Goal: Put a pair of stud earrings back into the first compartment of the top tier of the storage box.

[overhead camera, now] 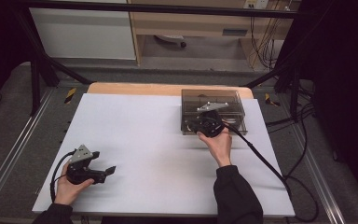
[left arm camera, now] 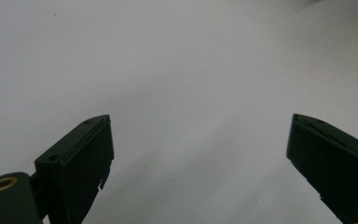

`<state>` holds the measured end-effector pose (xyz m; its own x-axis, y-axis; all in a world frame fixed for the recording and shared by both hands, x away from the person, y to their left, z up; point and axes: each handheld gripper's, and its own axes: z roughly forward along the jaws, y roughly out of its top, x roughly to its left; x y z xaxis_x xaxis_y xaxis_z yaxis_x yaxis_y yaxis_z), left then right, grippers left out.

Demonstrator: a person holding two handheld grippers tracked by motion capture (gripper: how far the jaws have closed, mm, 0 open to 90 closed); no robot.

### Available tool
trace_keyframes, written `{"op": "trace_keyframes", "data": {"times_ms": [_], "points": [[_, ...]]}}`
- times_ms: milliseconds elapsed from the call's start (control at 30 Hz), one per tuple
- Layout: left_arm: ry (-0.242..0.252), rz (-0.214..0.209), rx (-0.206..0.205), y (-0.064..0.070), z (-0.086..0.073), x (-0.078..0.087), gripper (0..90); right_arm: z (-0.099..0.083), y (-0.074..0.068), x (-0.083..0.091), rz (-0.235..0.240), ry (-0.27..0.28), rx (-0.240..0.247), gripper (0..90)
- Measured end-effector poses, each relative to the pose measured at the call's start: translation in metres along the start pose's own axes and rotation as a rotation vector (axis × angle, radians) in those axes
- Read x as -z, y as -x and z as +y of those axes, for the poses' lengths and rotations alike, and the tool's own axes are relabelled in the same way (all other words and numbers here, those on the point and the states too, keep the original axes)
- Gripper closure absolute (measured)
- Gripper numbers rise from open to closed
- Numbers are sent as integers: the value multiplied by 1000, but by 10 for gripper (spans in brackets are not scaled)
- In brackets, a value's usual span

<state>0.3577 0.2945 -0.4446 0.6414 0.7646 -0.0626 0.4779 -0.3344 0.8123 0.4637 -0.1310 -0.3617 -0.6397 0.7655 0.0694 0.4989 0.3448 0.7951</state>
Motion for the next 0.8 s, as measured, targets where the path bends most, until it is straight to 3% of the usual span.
{"op": "trace_keyframes", "data": {"times_ms": [167, 300, 467, 800], "points": [[0, 0, 0, 0, 0, 0, 68, 1, -1, 12, 11, 34, 5, 608], [0, 0, 0, 0, 0, 0, 68, 1, 0, 23, 13, 58, 0, 440], [-1, 1, -1, 1, 0, 0, 68, -2, 1, 38, -27, 88, 14, 264], [-4, 2, -4, 1, 0, 0, 68, -17, 7, 60, -38, 98, 2, 84]]}}
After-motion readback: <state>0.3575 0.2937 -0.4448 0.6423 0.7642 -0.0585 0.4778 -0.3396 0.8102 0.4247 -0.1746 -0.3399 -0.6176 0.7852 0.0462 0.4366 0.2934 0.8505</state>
